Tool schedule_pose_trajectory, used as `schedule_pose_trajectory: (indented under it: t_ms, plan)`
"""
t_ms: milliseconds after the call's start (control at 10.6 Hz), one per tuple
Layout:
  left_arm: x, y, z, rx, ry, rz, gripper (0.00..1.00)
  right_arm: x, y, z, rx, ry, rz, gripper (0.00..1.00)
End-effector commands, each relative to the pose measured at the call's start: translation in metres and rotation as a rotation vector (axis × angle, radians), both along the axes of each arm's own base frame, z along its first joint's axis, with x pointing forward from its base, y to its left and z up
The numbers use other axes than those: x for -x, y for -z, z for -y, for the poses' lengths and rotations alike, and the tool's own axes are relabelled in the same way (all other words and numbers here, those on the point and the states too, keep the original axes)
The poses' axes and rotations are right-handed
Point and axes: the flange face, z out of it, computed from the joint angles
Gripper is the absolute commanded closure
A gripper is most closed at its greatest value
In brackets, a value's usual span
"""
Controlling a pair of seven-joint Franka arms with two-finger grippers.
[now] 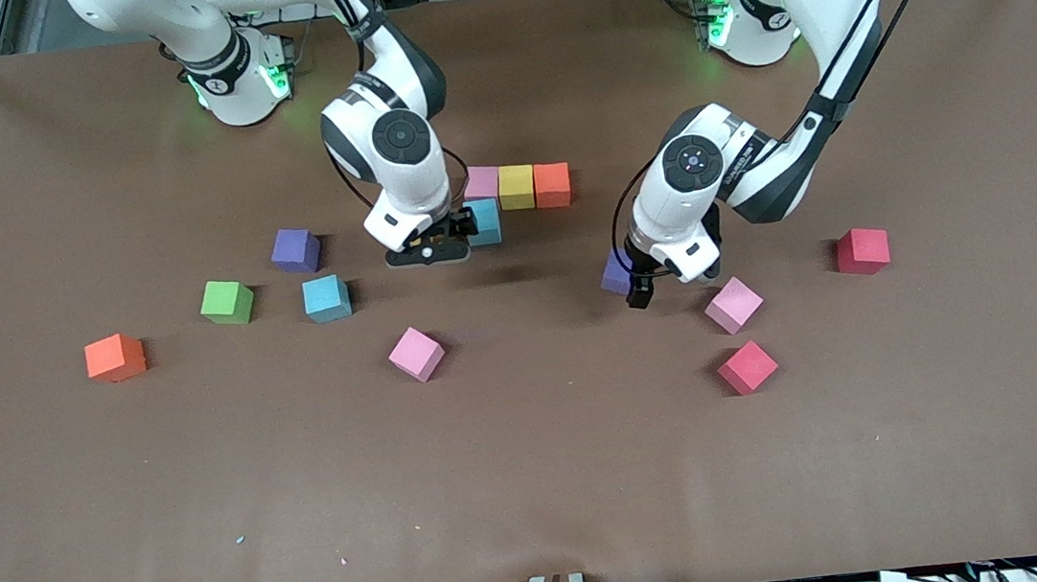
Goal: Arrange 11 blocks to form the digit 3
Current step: 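Lower the teal cube below the pink cube and open the right gripper, then grasp the yellow cube with the right gripper while the left gripper grasps purple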
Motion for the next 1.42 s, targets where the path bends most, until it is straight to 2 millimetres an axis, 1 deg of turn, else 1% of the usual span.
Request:
schedule_pose_trajectory:
  t_ms: [0, 94, 189, 283, 378, 472, 661, 756, 850, 945, 1039, 1134, 1228, 1323]
  plan:
    - [0.002, 0.005, 0.004, -0.039, 0.073, -0.018, 0.00, 0.018, -0.010, 0.026, 0.000, -0.026, 0.000, 0.00]
    - [0.008, 0.012, 0.009, -0.040, 0.101, -0.031, 0.00, 0.017, -0.005, 0.036, 0.006, -0.041, -0.012, 0.00]
    - [0.012, 0.014, 0.014, -0.043, 0.119, -0.036, 0.00, 0.016, 0.000, 0.041, 0.011, -0.042, -0.022, 0.00]
    - [0.014, 0.017, 0.012, -0.063, 0.133, -0.057, 0.00, 0.021, 0.004, 0.040, 0.015, -0.048, -0.028, 0.00]
    - [0.016, 0.017, 0.014, -0.065, 0.150, -0.059, 0.00, 0.023, 0.007, 0.041, 0.018, -0.048, -0.032, 0.00]
    - [0.022, 0.023, 0.020, -0.067, 0.176, -0.071, 0.00, 0.023, 0.010, 0.042, 0.017, -0.049, -0.029, 0.00]
    - [0.023, 0.027, 0.020, -0.086, 0.231, -0.056, 0.00, 0.028, 0.017, 0.044, 0.017, -0.041, -0.038, 0.00]
    - [0.022, 0.026, 0.019, -0.091, 0.239, -0.048, 0.26, 0.030, 0.021, 0.045, 0.023, -0.041, -0.046, 0.00]
    - [0.016, 0.022, 0.019, -0.085, 0.232, -0.038, 0.63, 0.032, 0.023, 0.044, 0.025, -0.042, -0.050, 0.00]
    - [0.011, 0.021, 0.019, -0.079, 0.217, -0.036, 0.87, 0.036, 0.025, 0.044, 0.025, -0.041, -0.060, 0.00]
    - [0.006, 0.017, 0.018, -0.072, 0.201, -0.031, 1.00, 0.041, 0.026, 0.039, 0.014, -0.032, -0.071, 0.03]
    - [-0.001, 0.012, 0.015, -0.070, 0.190, -0.022, 1.00, 0.048, 0.027, 0.034, 0.006, -0.027, -0.081, 0.12]
    - [-0.007, 0.009, 0.008, -0.077, 0.178, -0.027, 1.00, 0.053, 0.028, 0.029, 0.000, -0.025, -0.089, 0.31]
    - [-0.016, 0.001, 0.007, -0.082, 0.169, -0.024, 1.00, 0.057, 0.029, 0.026, 0.001, -0.036, -0.090, 0.64]
